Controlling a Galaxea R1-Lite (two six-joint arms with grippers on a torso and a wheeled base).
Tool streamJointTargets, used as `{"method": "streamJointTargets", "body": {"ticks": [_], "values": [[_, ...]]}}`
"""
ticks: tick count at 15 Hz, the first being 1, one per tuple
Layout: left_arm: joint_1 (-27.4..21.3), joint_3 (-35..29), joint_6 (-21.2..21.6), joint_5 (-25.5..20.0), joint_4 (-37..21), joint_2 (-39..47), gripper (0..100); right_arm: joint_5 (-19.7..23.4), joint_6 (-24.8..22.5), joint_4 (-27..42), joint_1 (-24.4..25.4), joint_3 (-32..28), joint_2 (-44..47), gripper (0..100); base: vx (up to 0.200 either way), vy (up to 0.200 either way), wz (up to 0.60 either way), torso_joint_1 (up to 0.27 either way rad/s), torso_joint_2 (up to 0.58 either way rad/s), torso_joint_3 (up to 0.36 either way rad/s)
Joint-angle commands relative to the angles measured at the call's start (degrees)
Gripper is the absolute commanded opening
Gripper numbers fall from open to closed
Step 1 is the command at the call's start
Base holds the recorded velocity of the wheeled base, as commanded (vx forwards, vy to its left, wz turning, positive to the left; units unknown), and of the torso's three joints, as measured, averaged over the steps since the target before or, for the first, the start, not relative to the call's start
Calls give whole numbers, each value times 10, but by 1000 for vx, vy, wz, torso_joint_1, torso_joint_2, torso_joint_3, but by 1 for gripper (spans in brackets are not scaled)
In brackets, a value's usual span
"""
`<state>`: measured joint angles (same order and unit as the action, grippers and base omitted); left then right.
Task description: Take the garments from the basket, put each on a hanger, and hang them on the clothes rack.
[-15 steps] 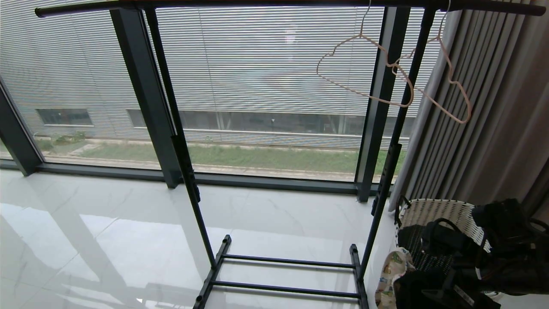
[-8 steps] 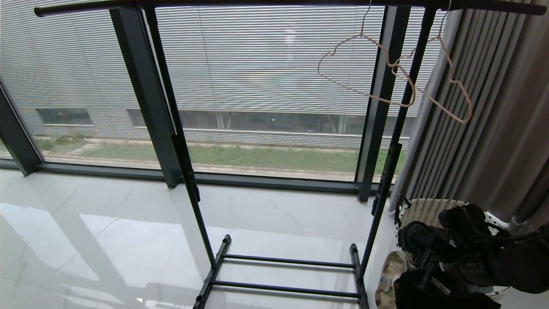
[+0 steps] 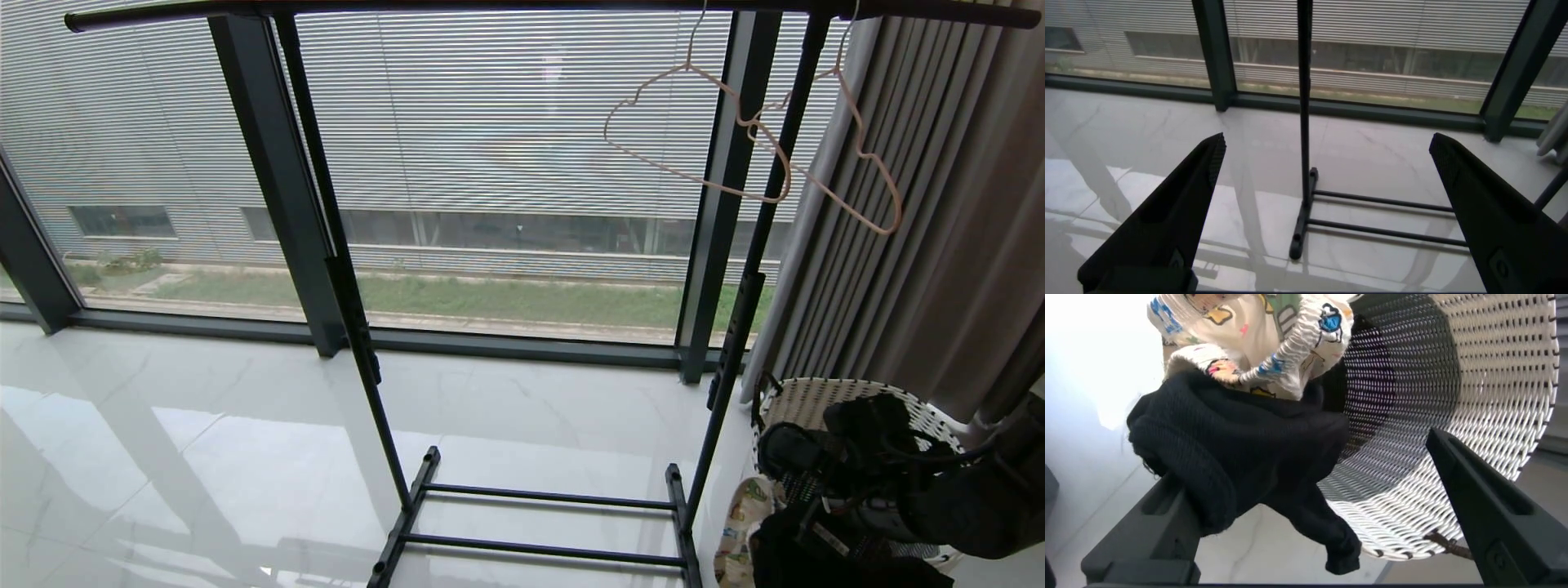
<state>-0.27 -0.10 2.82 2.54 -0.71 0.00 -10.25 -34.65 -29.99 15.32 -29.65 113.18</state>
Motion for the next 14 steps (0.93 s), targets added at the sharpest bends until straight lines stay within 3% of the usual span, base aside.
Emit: {"method": "streamJointTargets", "body": {"ticks": [1, 3, 4, 7, 9, 11, 14], "values": [[0, 0, 0, 0, 0, 0, 100, 1, 0, -2, 1, 0, 4, 100, 0, 0, 0, 0, 0, 0], [0, 0, 0, 0, 0, 0, 100, -1, 0, -2, 1, 0, -1, 100, 0, 0, 0, 0, 0, 0], [0, 0, 0, 0, 0, 0, 100, -2, 0, -3, 1, 0, -4, 0, 0, 0, 0, 0, 0, 0], [0, 0, 0, 0, 0, 0, 100, -11, -2, -1, 1, 16, -62, 0, 0, 0, 0, 0, 0, 0], [0, 0, 0, 0, 0, 0, 100, -35, -2, 41, 1, 39, -144, 0, 0, 0, 0, 0, 0, 0], [0, 0, 0, 0, 0, 0, 100, -35, -2, 148, 0, 13, -248, 0, 0, 0, 0, 0, 0, 0], [0, 0, 0, 0, 0, 0, 100, -33, 20, 375, 4, -77, -374, 0, 0, 0, 0, 0, 0, 0]]}}
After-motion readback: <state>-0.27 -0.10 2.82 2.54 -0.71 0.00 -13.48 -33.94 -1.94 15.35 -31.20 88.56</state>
